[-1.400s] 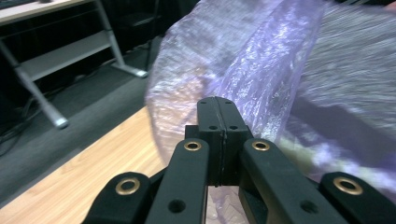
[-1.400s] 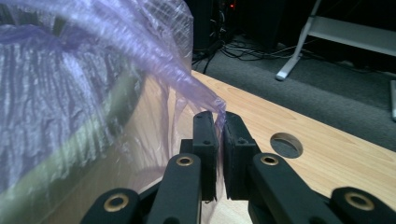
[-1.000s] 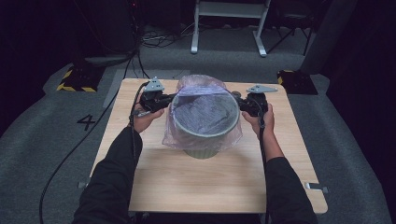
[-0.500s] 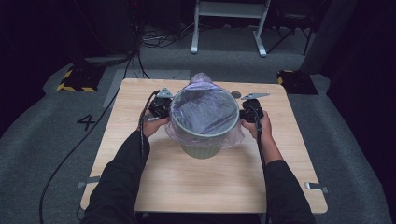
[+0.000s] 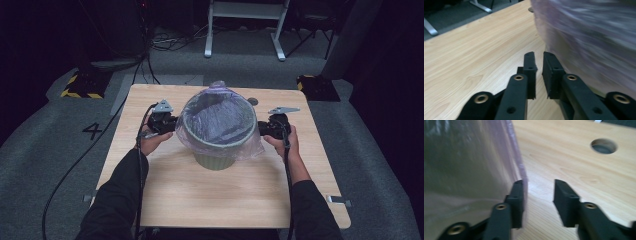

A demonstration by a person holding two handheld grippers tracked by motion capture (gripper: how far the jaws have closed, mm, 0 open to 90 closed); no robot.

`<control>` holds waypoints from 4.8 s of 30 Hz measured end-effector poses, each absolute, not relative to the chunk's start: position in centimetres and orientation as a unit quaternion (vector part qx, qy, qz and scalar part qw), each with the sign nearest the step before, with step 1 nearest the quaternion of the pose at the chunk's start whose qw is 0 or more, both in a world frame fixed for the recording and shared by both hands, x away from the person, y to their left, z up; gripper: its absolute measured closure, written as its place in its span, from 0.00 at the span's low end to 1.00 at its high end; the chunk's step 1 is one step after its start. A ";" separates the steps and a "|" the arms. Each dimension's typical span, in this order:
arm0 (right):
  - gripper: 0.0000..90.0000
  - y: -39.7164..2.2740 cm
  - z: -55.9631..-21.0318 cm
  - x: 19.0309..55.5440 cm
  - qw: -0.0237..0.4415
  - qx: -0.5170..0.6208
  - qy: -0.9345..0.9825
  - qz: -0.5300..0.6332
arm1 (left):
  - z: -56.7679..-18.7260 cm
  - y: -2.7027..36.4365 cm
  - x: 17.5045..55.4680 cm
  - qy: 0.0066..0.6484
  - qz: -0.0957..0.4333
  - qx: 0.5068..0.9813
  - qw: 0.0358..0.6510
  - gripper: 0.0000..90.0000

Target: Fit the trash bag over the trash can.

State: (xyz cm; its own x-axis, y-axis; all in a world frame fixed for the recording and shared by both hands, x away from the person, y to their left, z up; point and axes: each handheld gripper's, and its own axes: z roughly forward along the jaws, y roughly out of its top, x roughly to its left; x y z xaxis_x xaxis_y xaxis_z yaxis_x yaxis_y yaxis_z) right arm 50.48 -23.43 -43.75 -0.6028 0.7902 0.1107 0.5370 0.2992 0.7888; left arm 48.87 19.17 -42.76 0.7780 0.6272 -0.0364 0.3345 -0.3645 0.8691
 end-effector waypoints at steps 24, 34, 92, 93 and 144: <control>0.19 -23.7 -40.8 41.3 0.217 0.243 0.835 0.443 | -41.0 18.3 40.3 0.201 0.196 0.825 0.490 0.20; 0.33 -22.0 -42.1 38.9 0.251 0.210 0.839 0.434 | -41.5 17.6 40.7 0.193 0.212 0.842 0.457 0.69; 1.00 -23.8 -49.4 41.7 0.127 0.320 0.865 0.366 | -48.7 17.9 43.3 0.244 0.166 0.876 0.382 0.99; 1.00 -23.9 -49.4 41.7 0.125 0.321 0.864 0.367 | -48.8 17.9 43.3 0.246 0.165 0.875 0.382 0.99; 0.20 -26.7 -38.1 40.1 0.243 0.297 0.794 0.472 | -50.2 20.7 36.1 0.291 0.128 0.877 0.360 0.17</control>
